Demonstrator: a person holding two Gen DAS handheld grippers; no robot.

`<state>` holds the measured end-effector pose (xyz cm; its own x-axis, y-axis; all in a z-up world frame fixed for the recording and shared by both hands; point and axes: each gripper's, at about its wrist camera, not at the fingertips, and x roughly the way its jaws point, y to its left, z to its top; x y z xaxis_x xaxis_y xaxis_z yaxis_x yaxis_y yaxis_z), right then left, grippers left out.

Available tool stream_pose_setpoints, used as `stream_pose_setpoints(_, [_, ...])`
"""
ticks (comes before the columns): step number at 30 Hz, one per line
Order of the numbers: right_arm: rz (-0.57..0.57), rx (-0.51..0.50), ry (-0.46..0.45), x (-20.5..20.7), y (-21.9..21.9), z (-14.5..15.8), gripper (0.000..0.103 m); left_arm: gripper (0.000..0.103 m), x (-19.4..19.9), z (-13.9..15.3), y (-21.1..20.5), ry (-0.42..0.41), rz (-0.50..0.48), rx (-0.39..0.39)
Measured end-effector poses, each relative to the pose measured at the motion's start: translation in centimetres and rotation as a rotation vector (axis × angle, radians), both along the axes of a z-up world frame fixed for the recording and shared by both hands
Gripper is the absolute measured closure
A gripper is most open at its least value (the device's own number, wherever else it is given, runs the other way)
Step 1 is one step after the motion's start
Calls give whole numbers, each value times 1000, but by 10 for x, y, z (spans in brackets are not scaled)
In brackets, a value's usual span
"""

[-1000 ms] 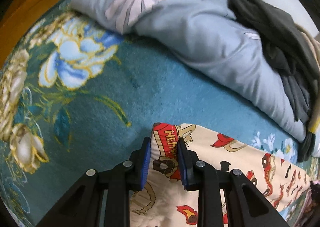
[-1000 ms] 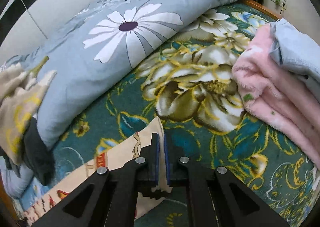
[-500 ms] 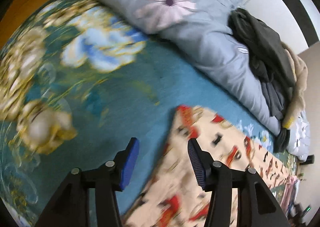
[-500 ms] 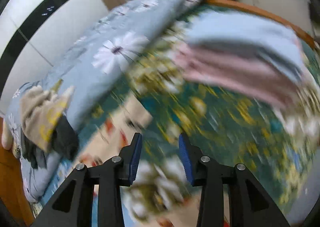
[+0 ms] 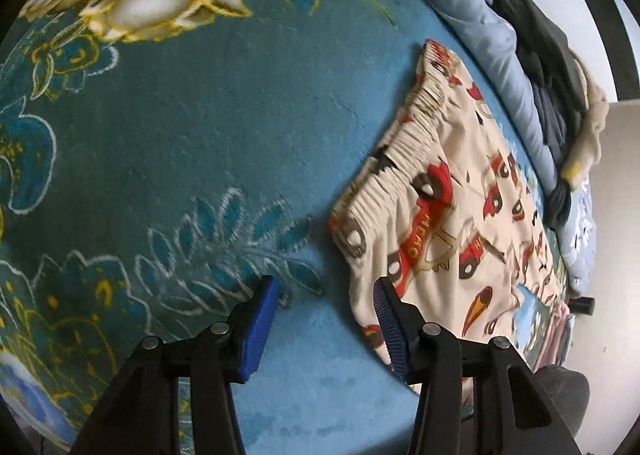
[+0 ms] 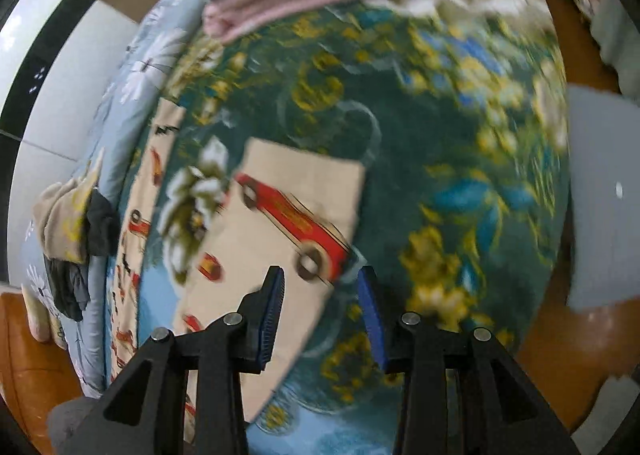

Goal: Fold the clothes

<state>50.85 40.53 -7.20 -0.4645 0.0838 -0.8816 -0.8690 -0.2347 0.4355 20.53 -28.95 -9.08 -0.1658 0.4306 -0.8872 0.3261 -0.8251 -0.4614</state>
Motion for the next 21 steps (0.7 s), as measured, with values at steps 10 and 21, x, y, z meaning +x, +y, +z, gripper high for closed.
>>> stream_pose_setpoints(10, [-146,-122,186,11,-6,-29,64,51,-1,-1,22,13,-7,43])
stream_pose_setpoints(21, [-252,-170,297,8,-1,-27,102,101,-9,-1,19,39,89,90])
